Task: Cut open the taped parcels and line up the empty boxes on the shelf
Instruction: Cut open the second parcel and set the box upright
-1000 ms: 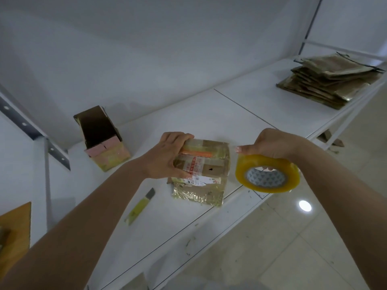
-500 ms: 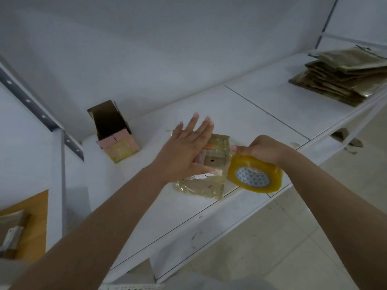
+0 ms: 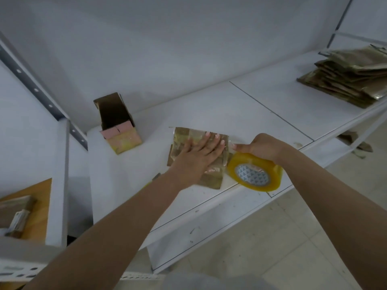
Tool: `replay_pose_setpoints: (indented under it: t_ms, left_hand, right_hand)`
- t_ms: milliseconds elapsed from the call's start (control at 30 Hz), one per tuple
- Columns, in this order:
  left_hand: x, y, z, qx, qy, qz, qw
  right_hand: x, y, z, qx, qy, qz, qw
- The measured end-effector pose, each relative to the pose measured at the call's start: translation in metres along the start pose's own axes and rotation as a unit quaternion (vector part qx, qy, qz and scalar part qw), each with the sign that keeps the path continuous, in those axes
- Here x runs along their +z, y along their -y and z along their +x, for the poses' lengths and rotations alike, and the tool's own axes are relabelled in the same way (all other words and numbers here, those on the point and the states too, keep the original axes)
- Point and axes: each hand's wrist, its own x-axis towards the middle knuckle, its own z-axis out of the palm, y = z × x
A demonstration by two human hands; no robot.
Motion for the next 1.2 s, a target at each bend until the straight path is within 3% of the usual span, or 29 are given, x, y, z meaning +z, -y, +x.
replay_pose_setpoints:
  t_ms: [100, 233, 300, 367, 433, 467, 533, 600, 700, 800, 933, 1067, 1133, 1200]
  left_hand:
    - [-0.012, 0.027, -0.001, 0.064, 0.008, -0.080, 0.995]
    - [-0.012, 0.030, -0.003, 0.061, 0.000, -0.122, 0.991]
    - [-0.007, 0.031, -0.011, 0.057, -0.077, -0.196, 0.976]
    - [0.000, 0.036, -0.030, 0.017, -0.223, -0.295, 0.929]
    - [0.009, 0.043, -0.053, -0.111, -0.347, -0.334, 0.870]
    - [0.014, 0.046, -0.065, -0.185, -0.369, -0.323, 0.852]
    - [0.029, 0.054, -0.082, -0.314, -0.315, -0.298, 0.845]
    - [0.047, 0.059, -0.092, -0.394, -0.187, -0.279, 0.856]
    - [0.063, 0.055, -0.096, -0.418, -0.058, -0.216, 0.881]
    - [0.071, 0.052, -0.091, -0.434, -0.032, -0.166, 0.885]
    - [0.079, 0.052, -0.082, -0.475, -0.027, -0.170, 0.863]
    - [0.073, 0.052, -0.091, -0.440, -0.035, -0.129, 0.888]
    - [0.068, 0.054, -0.099, -0.414, -0.129, -0.151, 0.888]
    - [0.047, 0.049, -0.100, -0.378, -0.272, -0.250, 0.849]
  right_hand:
    - [-0.003, 0.003, -0.003, 0.001, 0.032, -0.021, 0.999]
    - [0.008, 0.013, 0.000, -0.002, 0.020, -0.034, 0.999]
    - [0.012, 0.017, 0.002, -0.005, 0.015, -0.041, 0.999]
    - [0.011, 0.017, 0.004, -0.003, 0.020, -0.037, 0.999]
    - [0.011, 0.015, 0.005, -0.004, 0.014, -0.037, 0.999]
    - [0.012, 0.014, 0.006, -0.007, 0.008, -0.044, 0.999]
    - [0.014, 0.015, 0.008, -0.015, 0.003, -0.057, 0.998]
    - [0.015, 0.017, 0.010, -0.017, 0.002, -0.057, 0.998]
    - [0.014, 0.018, 0.013, -0.011, 0.003, -0.049, 0.999]
    - [0.014, 0.017, 0.013, -0.012, 0.005, -0.042, 0.999]
    - [0.014, 0.016, 0.011, -0.009, 0.006, -0.039, 0.999]
    - [0.013, 0.015, 0.007, -0.015, 0.005, -0.041, 0.999]
    - [0.014, 0.014, 0.006, -0.017, 0.004, -0.044, 0.999]
    - [0.013, 0.014, 0.004, -0.018, 0.003, -0.046, 0.999]
